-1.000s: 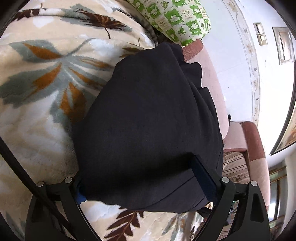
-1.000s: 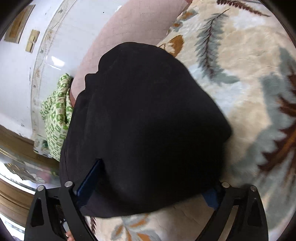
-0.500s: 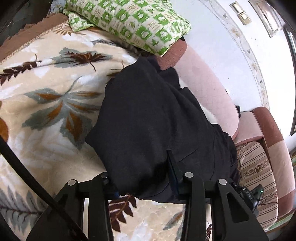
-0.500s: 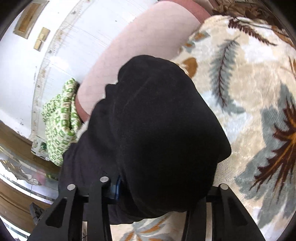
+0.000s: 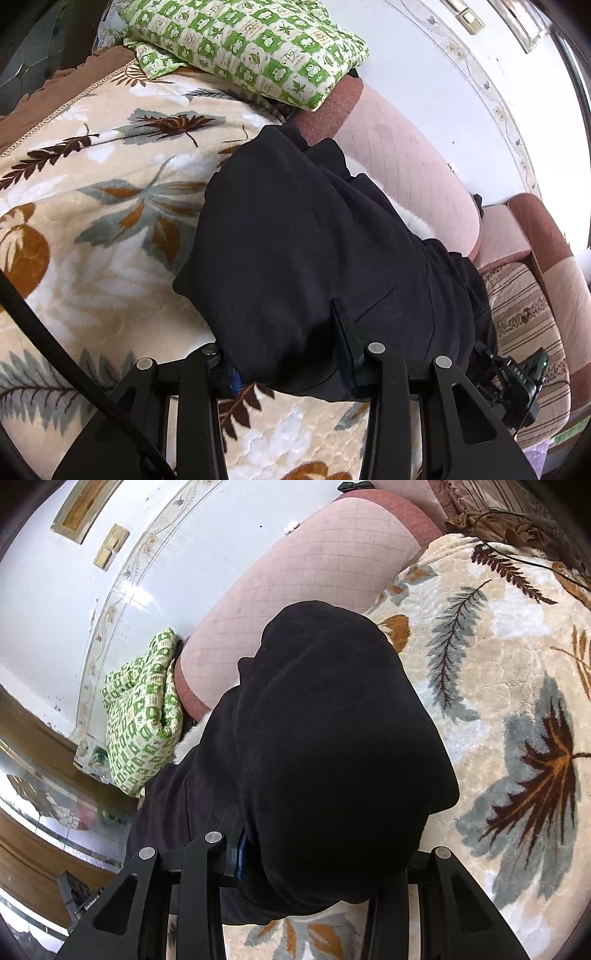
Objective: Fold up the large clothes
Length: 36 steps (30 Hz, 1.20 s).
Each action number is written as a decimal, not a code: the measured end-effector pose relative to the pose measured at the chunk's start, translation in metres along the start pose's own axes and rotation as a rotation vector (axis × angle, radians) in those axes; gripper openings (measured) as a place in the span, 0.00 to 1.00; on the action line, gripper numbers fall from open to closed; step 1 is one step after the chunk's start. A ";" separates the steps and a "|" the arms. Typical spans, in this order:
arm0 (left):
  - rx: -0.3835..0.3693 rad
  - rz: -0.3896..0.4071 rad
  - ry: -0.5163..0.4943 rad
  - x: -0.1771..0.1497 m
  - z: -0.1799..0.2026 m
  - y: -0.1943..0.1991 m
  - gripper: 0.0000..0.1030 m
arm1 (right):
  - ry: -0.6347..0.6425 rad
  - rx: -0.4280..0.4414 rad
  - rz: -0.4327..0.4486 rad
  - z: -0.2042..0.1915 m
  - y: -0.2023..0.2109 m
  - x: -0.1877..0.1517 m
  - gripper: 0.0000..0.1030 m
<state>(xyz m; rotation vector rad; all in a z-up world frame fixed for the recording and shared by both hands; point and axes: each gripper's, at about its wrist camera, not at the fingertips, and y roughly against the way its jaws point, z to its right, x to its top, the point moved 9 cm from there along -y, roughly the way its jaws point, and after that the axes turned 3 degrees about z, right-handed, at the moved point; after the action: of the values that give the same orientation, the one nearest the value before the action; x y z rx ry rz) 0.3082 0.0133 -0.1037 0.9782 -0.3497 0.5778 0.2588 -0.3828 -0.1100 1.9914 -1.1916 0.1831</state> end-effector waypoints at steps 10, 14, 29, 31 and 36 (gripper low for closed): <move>0.043 -0.017 -0.028 -0.015 -0.010 0.008 0.36 | 0.034 -0.029 -0.027 0.004 0.007 -0.017 0.40; 0.066 -0.010 -0.056 -0.018 -0.008 0.010 0.36 | 0.036 -0.037 -0.030 0.004 0.007 -0.020 0.40; 0.107 -0.077 -0.087 -0.032 -0.021 0.004 0.40 | 0.003 -0.065 -0.106 0.028 -0.003 -0.029 0.51; 0.108 -0.092 -0.096 -0.032 -0.023 0.006 0.40 | -0.018 -0.061 -0.122 0.033 -0.004 -0.031 0.56; 0.090 -0.081 -0.077 -0.016 -0.040 0.024 0.41 | -0.046 -0.083 -0.099 0.045 0.009 -0.024 0.67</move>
<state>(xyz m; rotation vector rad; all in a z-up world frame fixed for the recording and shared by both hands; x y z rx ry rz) 0.2818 0.0528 -0.1172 1.0983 -0.3527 0.4862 0.2263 -0.3998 -0.1472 1.9857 -1.1084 0.0369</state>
